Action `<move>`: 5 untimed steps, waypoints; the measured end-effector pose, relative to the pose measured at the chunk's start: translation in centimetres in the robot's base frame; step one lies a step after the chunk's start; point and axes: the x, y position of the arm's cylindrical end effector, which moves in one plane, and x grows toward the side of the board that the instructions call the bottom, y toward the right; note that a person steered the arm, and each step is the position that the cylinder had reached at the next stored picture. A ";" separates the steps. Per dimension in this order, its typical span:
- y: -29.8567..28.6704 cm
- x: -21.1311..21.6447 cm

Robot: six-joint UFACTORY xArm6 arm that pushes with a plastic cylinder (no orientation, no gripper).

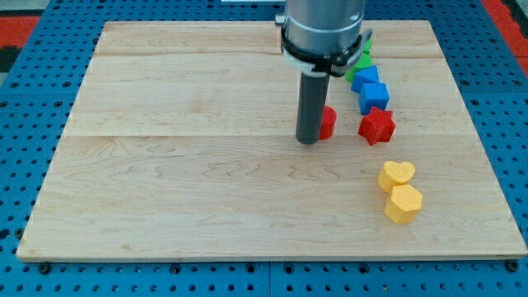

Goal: Group up the red blocks with the yellow blocks

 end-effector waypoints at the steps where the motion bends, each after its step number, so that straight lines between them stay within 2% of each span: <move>1: 1.5 -2.0; 3: 0.6 11.3; 4: 9.5 16.5; 5: 12.5 18.0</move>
